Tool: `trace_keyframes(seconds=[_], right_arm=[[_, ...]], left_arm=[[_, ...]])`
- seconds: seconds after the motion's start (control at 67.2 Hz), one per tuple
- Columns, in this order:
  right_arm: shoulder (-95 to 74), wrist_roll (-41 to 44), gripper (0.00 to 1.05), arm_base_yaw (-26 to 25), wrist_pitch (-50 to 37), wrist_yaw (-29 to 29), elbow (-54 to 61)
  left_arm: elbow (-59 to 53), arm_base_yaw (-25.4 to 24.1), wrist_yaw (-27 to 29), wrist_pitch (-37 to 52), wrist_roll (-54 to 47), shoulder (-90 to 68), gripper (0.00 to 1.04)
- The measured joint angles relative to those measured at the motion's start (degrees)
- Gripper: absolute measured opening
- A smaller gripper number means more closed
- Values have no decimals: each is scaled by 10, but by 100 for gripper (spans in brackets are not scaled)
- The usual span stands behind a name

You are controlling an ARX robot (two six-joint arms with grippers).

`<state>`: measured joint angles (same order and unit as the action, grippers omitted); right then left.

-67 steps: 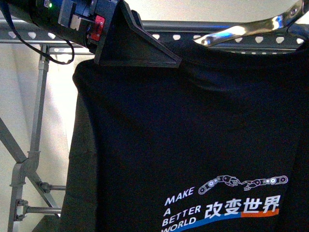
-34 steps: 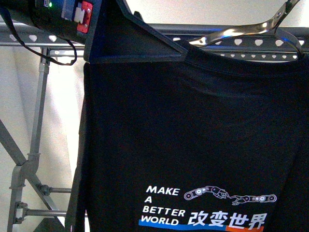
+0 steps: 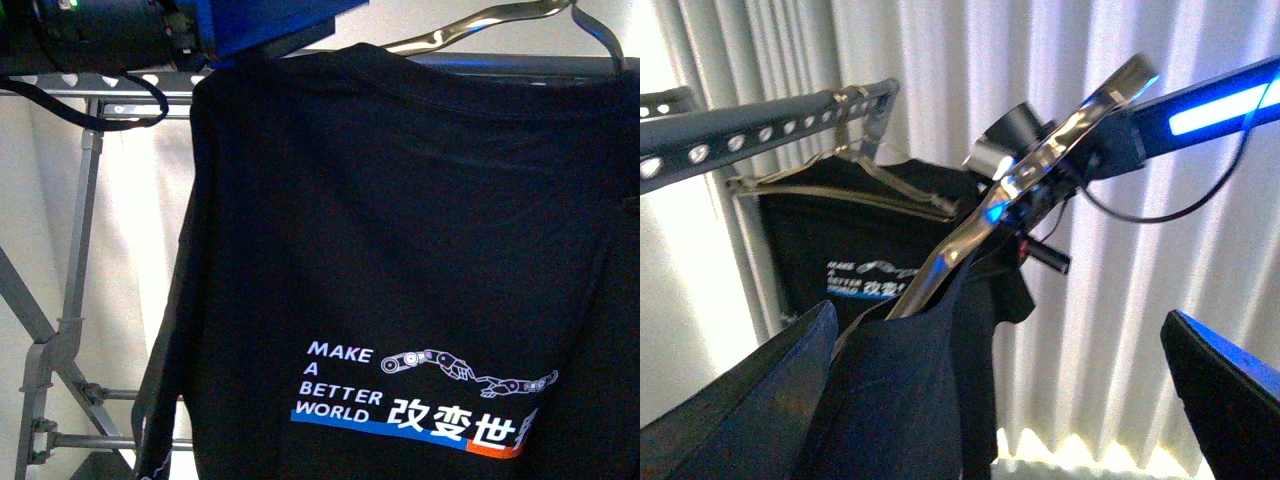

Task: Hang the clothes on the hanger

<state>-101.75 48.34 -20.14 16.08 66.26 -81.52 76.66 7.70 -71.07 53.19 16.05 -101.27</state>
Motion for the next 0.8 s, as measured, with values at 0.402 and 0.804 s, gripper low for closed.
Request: trace_keyframes(seconds=[0.402,0.804], right_arm=[[33,-41,7,-52,106,-43,69],[187,-99,7,-71,95,-64,153]], left_arm=[[-43,-26,153,238,228,32,98],[-68,-47,678,-224,39,155,95]])
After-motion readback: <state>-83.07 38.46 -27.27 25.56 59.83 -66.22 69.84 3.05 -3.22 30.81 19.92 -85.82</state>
